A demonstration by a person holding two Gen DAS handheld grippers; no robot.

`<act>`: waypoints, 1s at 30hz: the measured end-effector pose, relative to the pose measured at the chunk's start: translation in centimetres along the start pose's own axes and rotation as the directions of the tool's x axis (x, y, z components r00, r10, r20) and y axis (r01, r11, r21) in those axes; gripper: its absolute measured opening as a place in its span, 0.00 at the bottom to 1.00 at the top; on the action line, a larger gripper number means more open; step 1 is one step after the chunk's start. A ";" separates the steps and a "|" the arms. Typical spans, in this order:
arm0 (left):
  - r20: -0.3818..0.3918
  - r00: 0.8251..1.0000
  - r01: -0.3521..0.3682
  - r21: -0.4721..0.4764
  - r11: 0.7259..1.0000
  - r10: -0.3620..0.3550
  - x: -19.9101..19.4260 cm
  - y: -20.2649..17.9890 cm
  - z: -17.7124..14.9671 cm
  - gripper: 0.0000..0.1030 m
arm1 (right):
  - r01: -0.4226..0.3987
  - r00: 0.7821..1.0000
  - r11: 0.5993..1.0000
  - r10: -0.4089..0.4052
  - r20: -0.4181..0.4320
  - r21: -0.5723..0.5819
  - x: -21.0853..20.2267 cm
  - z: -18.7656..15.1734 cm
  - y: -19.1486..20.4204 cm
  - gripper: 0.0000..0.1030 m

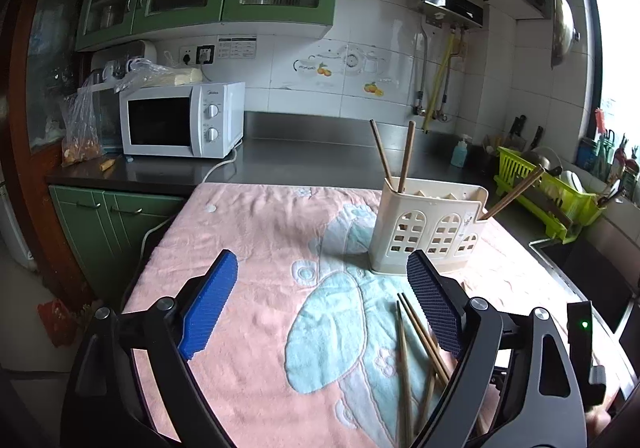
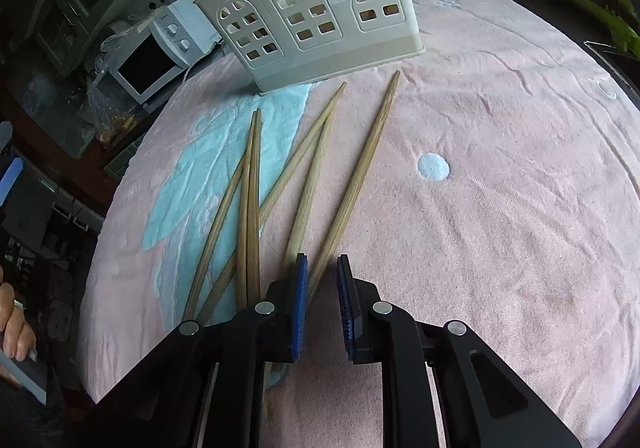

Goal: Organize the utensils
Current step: 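Move both open tools back down to the loose chopsticks on the towel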

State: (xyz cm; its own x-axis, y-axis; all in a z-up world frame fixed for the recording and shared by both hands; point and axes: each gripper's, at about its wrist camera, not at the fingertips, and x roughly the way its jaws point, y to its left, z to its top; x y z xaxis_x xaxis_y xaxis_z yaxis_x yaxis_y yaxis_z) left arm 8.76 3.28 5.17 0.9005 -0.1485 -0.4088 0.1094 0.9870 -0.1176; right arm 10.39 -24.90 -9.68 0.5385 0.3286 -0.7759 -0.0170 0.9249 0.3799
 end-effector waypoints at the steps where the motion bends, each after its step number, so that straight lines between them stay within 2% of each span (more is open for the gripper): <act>1: 0.003 1.000 -0.002 -0.002 1.000 0.002 -0.1 0.1 -0.1 0.85 | 0.012 1.000 1.000 -0.012 -0.002 -0.001 0.0 0.0 0.2 0.14; 4: 0.011 1.000 0.003 -0.014 1.000 -0.002 -0.3 0.4 -0.3 0.86 | 0.059 0.998 0.998 -0.059 -0.008 -0.025 0.3 0.1 0.9 0.14; 9: 0.014 1.000 0.006 -0.026 1.000 -0.006 -0.4 0.9 -0.7 0.88 | 0.158 0.987 0.978 -0.161 -0.011 -0.138 0.8 0.1 2.5 0.11; 18: 0.007 1.000 -0.014 -0.049 0.999 0.014 -1.0 2.2 -1.6 0.88 | 0.265 0.963 0.930 -0.270 0.015 -0.255 -0.1 -0.5 2.6 0.11; 22: -0.005 1.000 -0.020 -0.067 0.998 0.020 -0.8 2.6 -2.1 0.88 | 0.201 0.979 0.959 -0.205 0.002 -0.198 -0.7 -0.9 1.8 0.10; 30: -0.020 1.000 -0.017 -0.071 0.997 0.016 -0.8 2.7 -2.9 0.88 | 0.166 0.986 0.980 -0.161 0.048 -0.114 -1.6 -1.2 2.3 0.11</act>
State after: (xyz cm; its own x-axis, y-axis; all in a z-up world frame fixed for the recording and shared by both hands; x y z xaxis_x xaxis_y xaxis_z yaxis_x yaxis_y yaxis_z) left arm 7.14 5.92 2.59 0.8936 -0.1341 -0.4283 0.0640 0.9826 -0.1742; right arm 8.49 -23.09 -8.17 0.5740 0.1655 -0.8019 -0.0236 0.9823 0.1859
